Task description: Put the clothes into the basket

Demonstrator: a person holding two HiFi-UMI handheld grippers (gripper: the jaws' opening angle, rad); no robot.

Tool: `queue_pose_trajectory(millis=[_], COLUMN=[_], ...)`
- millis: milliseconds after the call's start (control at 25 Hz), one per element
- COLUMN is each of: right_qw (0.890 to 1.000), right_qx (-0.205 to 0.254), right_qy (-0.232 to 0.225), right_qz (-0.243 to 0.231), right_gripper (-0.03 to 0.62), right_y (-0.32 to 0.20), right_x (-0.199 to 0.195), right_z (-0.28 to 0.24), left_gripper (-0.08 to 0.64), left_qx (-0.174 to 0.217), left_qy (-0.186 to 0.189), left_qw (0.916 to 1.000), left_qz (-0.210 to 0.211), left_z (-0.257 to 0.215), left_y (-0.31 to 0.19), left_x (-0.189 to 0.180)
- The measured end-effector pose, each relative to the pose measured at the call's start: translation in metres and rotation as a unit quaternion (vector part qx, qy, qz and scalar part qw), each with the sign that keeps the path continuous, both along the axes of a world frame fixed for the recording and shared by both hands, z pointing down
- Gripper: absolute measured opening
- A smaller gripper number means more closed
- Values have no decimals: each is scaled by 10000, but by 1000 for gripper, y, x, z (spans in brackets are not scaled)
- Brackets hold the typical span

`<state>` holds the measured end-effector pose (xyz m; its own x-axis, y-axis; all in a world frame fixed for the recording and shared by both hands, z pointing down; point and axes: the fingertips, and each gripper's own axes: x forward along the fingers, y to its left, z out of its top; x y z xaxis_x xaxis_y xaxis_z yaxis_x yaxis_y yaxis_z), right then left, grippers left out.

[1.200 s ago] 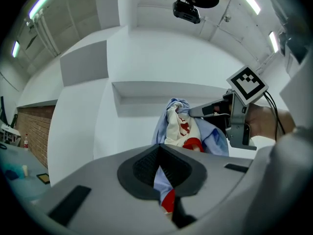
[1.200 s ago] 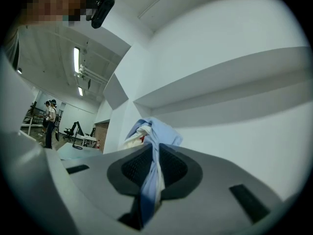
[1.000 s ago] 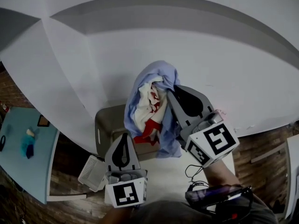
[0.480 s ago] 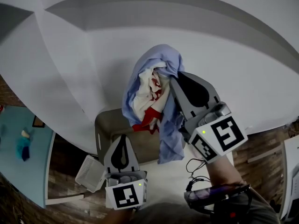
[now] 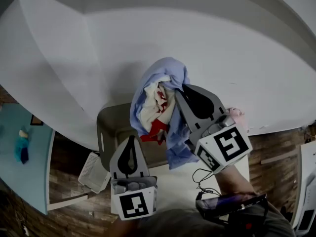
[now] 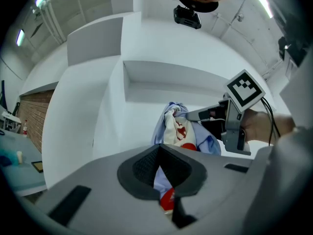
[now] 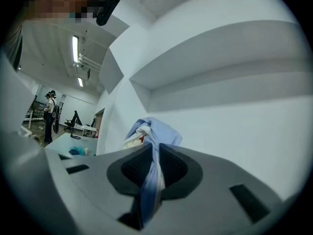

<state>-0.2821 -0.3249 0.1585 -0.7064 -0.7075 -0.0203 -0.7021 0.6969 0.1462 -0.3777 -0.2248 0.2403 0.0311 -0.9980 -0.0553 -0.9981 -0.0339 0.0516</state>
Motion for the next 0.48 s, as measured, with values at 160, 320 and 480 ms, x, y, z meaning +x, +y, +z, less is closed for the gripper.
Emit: queue_pose_trajectory(millis=[160, 320, 480], right_qw=[9982, 9948, 9915], right_qx=[-529, -910, -1140], right_qy=[266, 447, 623], right_qz=[-34, -67, -95], right_gripper=[51, 54, 60], right_y=[-19, -9, 14], right_x=[-4, -4, -4], right_z=[63, 100, 118], left_gripper=[5, 5, 5], left_qx=[-176, -251, -245], left_qy=[2, -7, -30], left_qw=[9998, 9997, 9997], left_qz=[11, 29, 50], left_z=[21, 26, 24], left_y=[-25, -22, -4], left_x=[-1, -1, -1])
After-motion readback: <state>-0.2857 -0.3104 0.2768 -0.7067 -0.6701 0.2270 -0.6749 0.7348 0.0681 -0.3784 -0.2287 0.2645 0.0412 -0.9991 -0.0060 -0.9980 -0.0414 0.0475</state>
